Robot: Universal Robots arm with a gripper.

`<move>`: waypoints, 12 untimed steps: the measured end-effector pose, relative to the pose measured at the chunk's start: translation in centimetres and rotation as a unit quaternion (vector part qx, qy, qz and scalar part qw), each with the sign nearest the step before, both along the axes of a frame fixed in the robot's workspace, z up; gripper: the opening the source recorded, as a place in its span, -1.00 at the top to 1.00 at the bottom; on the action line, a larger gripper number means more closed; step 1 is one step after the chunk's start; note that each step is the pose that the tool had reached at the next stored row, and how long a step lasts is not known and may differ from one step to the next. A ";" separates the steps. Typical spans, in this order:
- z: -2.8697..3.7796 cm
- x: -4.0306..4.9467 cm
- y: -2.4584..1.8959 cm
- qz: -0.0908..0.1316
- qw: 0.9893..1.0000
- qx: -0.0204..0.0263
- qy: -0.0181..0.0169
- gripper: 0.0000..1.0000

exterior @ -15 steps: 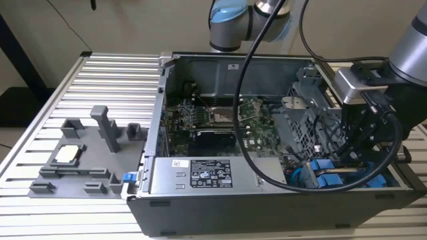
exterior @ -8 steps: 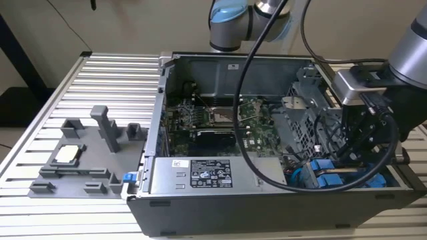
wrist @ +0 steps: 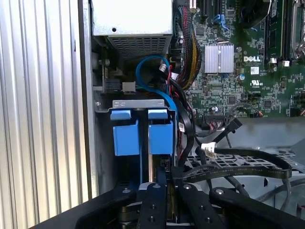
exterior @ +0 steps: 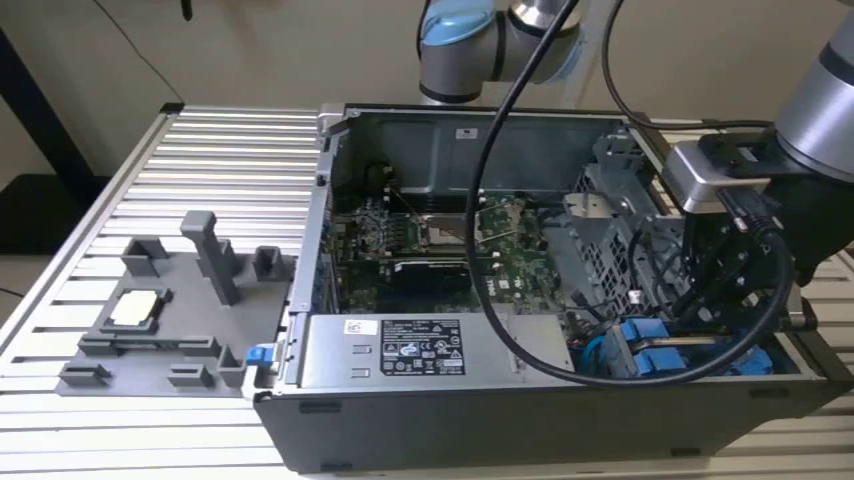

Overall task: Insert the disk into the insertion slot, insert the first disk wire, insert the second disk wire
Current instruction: 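Insert the second disk wire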

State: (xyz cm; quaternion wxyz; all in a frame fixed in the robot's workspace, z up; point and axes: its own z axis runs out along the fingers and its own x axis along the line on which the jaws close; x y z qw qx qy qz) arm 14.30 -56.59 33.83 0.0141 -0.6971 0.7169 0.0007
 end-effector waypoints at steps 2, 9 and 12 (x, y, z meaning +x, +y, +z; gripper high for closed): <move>0.00 0.00 0.00 0.000 1.000 0.000 0.000 0.65; 1.36 0.00 0.00 0.000 1.000 0.000 0.001 0.52; 2.54 0.00 0.00 0.000 1.000 0.000 0.001 0.52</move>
